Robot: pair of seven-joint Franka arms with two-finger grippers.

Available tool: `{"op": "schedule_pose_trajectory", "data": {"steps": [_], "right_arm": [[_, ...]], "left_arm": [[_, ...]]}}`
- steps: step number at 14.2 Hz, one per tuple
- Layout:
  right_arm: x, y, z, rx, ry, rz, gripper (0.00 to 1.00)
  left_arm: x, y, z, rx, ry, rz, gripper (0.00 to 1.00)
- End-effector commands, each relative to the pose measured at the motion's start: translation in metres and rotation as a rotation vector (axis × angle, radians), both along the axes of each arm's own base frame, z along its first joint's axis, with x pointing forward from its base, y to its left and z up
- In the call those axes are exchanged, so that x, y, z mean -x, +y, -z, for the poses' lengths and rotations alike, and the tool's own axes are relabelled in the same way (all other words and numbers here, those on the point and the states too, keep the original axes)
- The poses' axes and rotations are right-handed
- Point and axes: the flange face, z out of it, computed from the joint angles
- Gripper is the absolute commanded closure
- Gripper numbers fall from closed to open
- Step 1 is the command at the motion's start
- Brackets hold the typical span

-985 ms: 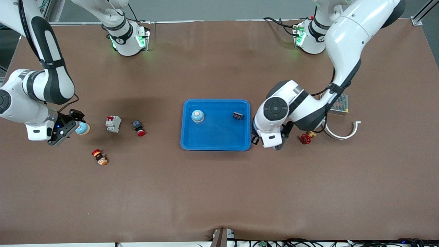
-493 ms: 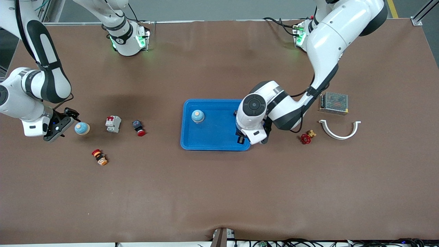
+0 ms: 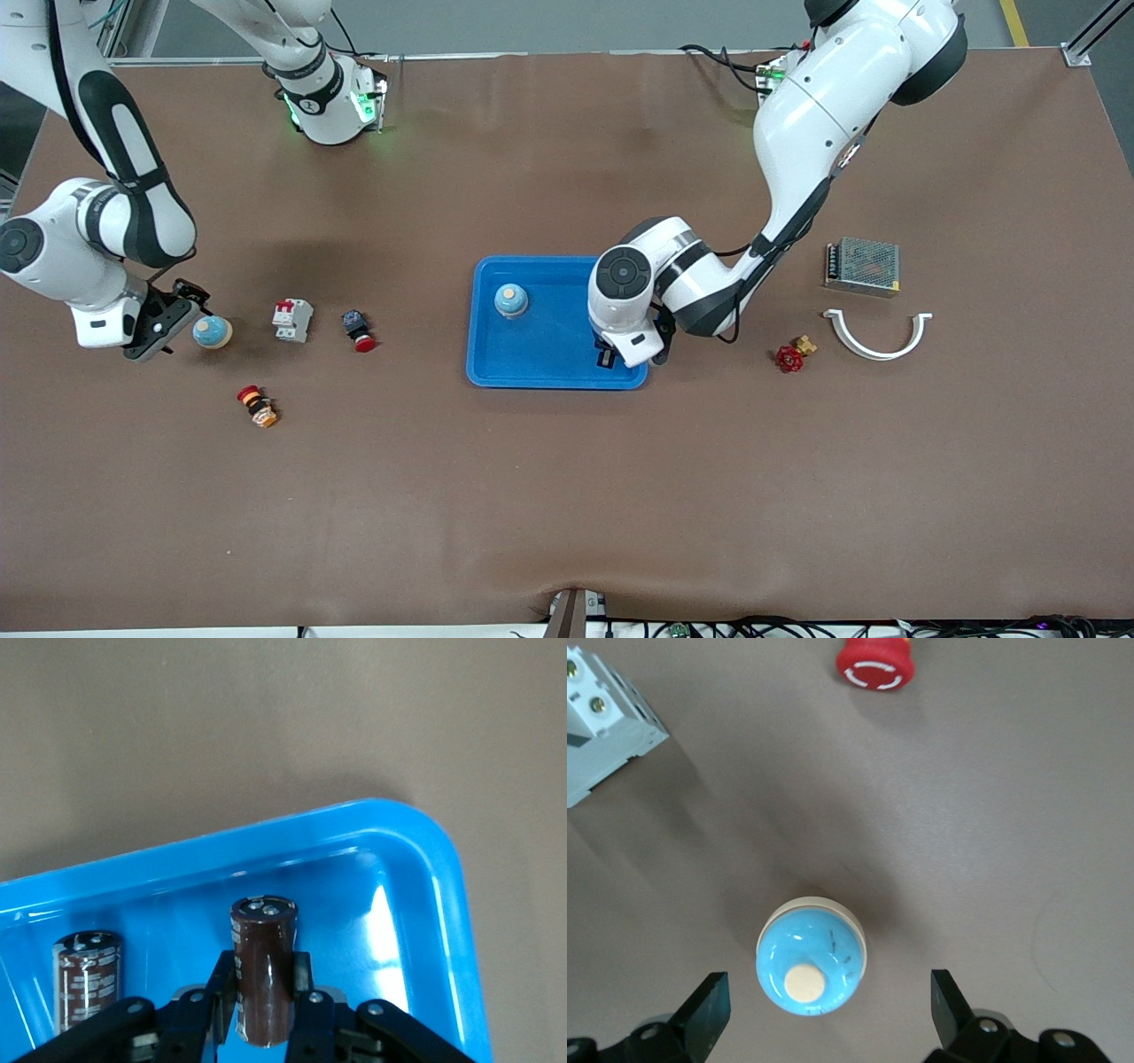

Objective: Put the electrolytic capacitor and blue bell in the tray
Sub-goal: 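Carry the capacitor to the tray while the right gripper reaches the second bell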

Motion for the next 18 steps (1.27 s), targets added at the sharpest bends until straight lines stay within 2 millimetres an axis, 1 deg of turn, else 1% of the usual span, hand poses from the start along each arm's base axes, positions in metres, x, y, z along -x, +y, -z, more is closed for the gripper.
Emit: {"op": "schedule_pose_trajectory", "data": {"steps": [1, 2, 3, 4, 5, 7, 8, 10, 11, 12, 15, 16, 17, 18], "right_arm": [[0.006, -0.001, 0.007, -0.005, -0.009, -0.014, 0.00], [0.006, -0.001, 0.012, -0.004, -0.012, -0.016, 0.00], [0.006, -0.001, 0.016, -0.003, -0.012, -0.018, 0.00], [0.006, -0.001, 0.021, -0.003, -0.013, -0.019, 0.00], [0.006, -0.001, 0.026, -0.001, -0.017, -0.019, 0.00], [0.005, -0.001, 0.033, 0.002, -0.026, -0.020, 0.00], [0.006, -0.001, 0.037, 0.002, -0.025, -0.020, 0.00], [0.007, -0.002, 0.039, 0.001, -0.022, -0.017, 0.00], [0.007, -0.002, 0.041, 0.000, -0.019, -0.017, 0.00], [0.007, -0.002, 0.042, -0.001, -0.016, -0.017, 0.00], [0.007, -0.002, 0.042, -0.002, -0.016, -0.014, 0.00], [0.007, -0.002, 0.042, -0.002, -0.016, -0.014, 0.00], [0.007, -0.002, 0.042, -0.002, -0.016, -0.014, 0.05], [0.007, -0.002, 0.042, -0.002, -0.016, -0.014, 0.15]], "left_arm": [[-0.006, -0.003, -0.003, 0.009, -0.009, -0.005, 1.00], [-0.006, -0.002, -0.002, 0.010, -0.006, -0.009, 0.98], [-0.006, -0.002, -0.002, 0.009, -0.006, -0.012, 0.73], [-0.006, -0.002, -0.002, 0.009, -0.006, -0.011, 0.38], [-0.006, -0.002, -0.003, 0.009, -0.009, -0.009, 0.00], [-0.008, -0.003, -0.009, 0.007, -0.025, 0.002, 0.00], [-0.012, 0.000, -0.019, 0.005, -0.037, -0.003, 0.00], [-0.025, 0.012, -0.039, 0.002, -0.053, -0.022, 0.00], [-0.036, 0.020, -0.051, -0.004, -0.052, -0.036, 0.00], [-0.044, 0.024, -0.063, -0.011, -0.051, -0.039, 0.00], [-0.057, 0.037, -0.087, -0.033, -0.028, 0.012, 0.00], [-0.064, 0.046, -0.099, -0.025, -0.036, 0.024, 0.00], [-0.068, 0.051, -0.112, -0.019, -0.051, 0.042, 0.00], [-0.074, 0.058, -0.126, -0.007, -0.066, 0.051, 0.00]]}}
